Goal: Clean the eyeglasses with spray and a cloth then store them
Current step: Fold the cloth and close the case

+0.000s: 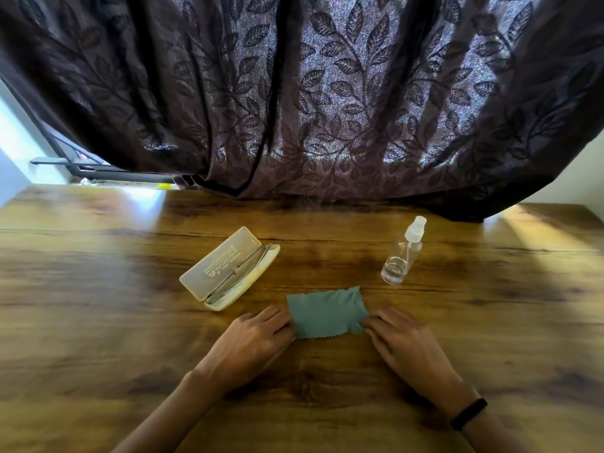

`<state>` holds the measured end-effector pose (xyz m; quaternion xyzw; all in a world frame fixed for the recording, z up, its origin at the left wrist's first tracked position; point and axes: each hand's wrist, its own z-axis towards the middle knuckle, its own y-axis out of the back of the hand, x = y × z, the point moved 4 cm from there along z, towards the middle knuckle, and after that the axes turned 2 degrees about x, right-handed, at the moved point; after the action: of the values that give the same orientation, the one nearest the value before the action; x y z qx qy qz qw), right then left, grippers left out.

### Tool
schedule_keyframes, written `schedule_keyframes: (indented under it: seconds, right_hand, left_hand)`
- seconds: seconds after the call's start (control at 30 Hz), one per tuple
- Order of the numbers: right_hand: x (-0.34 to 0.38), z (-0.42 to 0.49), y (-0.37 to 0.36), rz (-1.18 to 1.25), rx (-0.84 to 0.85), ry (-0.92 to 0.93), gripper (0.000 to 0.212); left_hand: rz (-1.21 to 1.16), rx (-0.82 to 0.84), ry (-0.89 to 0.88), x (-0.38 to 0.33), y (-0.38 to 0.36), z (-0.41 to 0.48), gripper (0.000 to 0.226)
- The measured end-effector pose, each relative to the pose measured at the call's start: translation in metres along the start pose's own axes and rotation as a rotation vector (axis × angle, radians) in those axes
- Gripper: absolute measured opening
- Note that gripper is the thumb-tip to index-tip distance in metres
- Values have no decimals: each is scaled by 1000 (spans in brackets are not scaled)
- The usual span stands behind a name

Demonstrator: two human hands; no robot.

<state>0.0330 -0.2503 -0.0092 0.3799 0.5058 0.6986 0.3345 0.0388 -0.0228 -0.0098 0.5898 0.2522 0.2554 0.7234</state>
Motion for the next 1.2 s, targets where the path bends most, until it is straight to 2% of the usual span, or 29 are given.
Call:
schedule_keyframes:
  seconds: [0.07,0.37,0.5,0.57,0.7,0.97,1.2]
  right_hand:
    - [0,1,1,2,2,-18,24]
    - [4,-2,8,-37,101,-51,23]
    - [4,1,7,17,180,-66,25]
    - [2,3,11,97,244,-88,16]
    - [-8,17,16,217,190,-158,11]
    - [-18,51,14,170,181,-207,9]
    - [-22,56,14,165,183,-257,15]
  left_hand:
    - [1,23,15,1,0,1,17]
    - [-56,119,133,11,-2,0,26]
    - [-143,123,174,8,2,-1,47]
    - [-189,134,196,10,6,1,44]
    - [-221,95,243,19,16,14,27]
    - [-81,158,262,30,24,48,28]
    - [-56,185,255,35,26,55,28]
